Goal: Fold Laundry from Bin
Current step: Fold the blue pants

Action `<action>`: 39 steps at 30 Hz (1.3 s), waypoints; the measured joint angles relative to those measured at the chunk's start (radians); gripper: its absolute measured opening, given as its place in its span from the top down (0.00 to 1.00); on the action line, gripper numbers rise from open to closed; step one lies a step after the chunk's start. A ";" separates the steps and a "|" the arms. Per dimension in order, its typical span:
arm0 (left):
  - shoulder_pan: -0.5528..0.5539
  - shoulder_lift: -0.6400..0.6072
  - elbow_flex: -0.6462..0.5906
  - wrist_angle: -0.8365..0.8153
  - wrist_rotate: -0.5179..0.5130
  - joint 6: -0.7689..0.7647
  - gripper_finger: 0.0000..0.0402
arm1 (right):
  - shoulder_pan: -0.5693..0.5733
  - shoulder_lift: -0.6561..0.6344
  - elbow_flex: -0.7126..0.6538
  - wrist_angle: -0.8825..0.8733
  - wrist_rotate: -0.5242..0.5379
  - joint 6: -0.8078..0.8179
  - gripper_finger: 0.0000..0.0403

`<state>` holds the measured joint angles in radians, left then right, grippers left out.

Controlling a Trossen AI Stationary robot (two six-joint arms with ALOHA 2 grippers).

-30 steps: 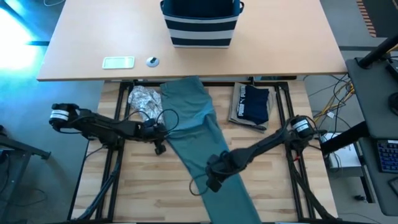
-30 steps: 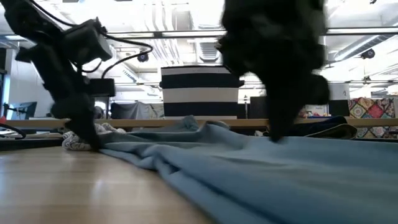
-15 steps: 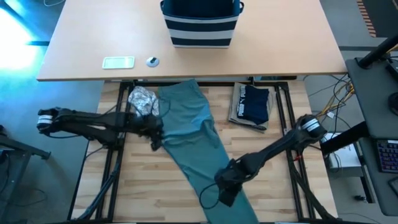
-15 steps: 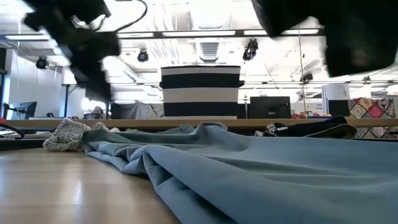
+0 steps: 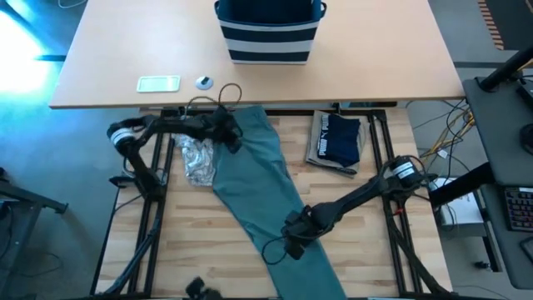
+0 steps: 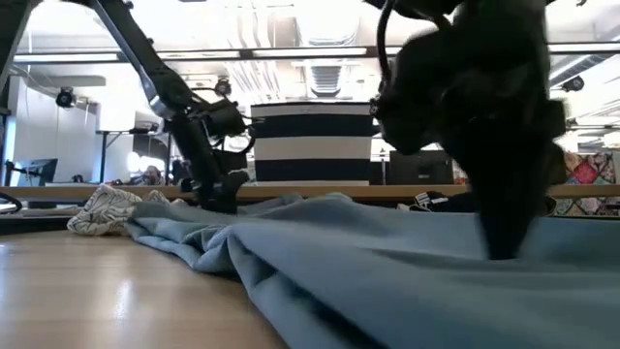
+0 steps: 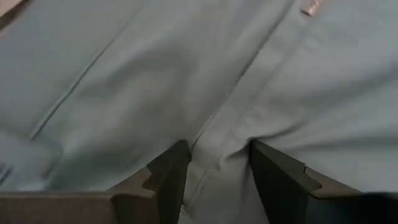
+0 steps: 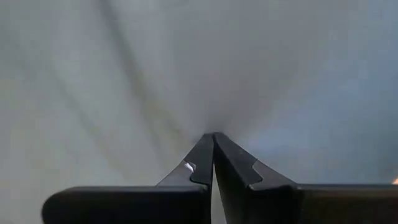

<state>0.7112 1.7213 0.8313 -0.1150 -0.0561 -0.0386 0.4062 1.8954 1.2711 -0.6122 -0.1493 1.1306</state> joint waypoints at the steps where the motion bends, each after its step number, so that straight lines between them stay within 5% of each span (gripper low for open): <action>1: 0.025 0.022 0.022 -0.013 0.002 0.009 0.60 | 0.008 0.009 0.001 0.004 -0.043 0.006 0.98; 10: 0.126 0.001 0.101 -0.130 0.194 0.022 0.59 | -0.026 -0.077 0.007 -0.020 -0.141 -0.008 0.98; 18: 0.161 -0.208 0.091 -0.306 0.243 -0.041 0.48 | -0.288 -0.261 0.069 -0.015 0.108 -0.234 0.98; 24: 0.296 -0.164 0.069 -0.291 0.243 -0.247 0.42 | -0.526 -0.326 0.111 0.004 0.154 -0.415 0.96; 34: 0.397 -0.020 0.071 -0.165 0.283 -0.423 0.35 | -0.708 -0.335 0.176 0.012 0.116 -0.709 0.74; 39: 0.392 0.066 0.075 0.033 0.360 -0.481 0.35 | -0.794 -0.335 0.175 0.011 0.110 -0.798 0.59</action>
<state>1.1027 1.7869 0.9063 -0.0824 0.3041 -0.5193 -0.3876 1.5608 1.4464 -0.6011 -0.0398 0.3325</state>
